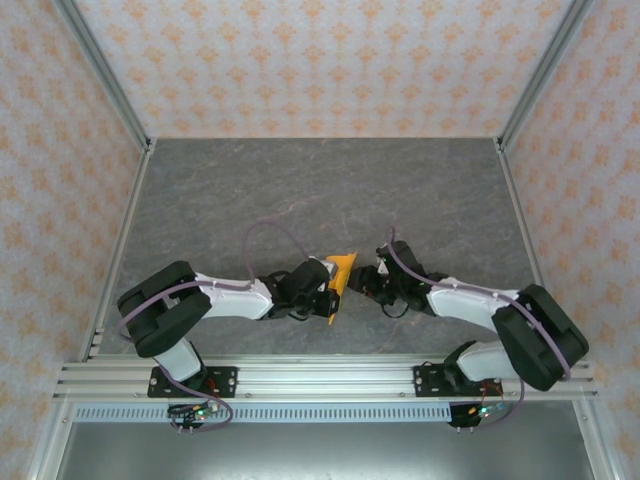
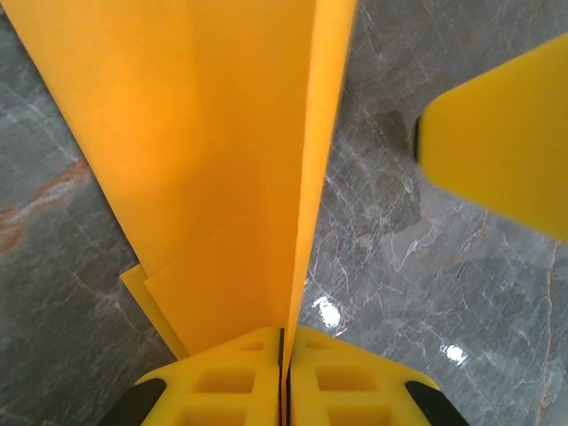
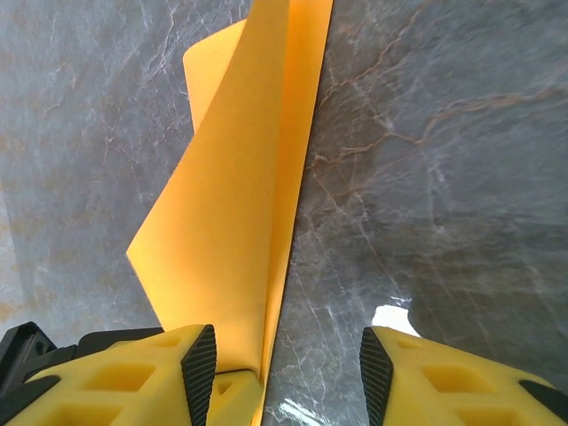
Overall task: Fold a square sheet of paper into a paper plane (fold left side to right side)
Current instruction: Fold the wing for the fifth time at the center of the table.
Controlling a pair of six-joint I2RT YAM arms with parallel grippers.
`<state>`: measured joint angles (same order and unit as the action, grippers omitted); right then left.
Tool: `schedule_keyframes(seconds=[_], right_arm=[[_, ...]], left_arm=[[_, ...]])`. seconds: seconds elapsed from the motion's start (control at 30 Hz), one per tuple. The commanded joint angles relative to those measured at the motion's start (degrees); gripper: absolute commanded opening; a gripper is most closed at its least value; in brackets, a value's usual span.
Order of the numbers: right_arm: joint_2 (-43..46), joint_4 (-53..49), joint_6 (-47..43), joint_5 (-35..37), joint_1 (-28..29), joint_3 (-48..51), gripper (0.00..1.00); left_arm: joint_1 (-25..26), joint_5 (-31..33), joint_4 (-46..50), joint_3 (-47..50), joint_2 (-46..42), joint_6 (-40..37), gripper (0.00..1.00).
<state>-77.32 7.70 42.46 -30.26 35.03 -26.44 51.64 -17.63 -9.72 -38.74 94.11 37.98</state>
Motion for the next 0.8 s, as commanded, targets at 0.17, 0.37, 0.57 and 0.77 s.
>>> schedule_keyframes(seconds=[0.17, 0.37, 0.57, 0.77], right_arm=[[-6.1, 6.8, 2.5, 1.9, 1.7, -4.6, 0.46], [-9.6, 7.4, 3.3, 2.3, 2.1, -6.4, 0.43], [-12.8, 6.7, 3.4, 2.5, 2.5, -7.9, 0.42], [-13.7, 4.7, 3.2, 3.3, 2.6, -8.3, 0.41]], left_arm=[[-0.7, 0.4, -2.9, 1.8, -1.8, 1.6, 0.09], [-0.8, 0.4, -3.5, 2.4, -2.0, 2.0, 0.09], [-0.9, 0.5, -3.5, 2.5, -2.2, 2.1, 0.09], [-0.9, 0.4, -3.6, 2.3, -1.8, 2.2, 0.1]])
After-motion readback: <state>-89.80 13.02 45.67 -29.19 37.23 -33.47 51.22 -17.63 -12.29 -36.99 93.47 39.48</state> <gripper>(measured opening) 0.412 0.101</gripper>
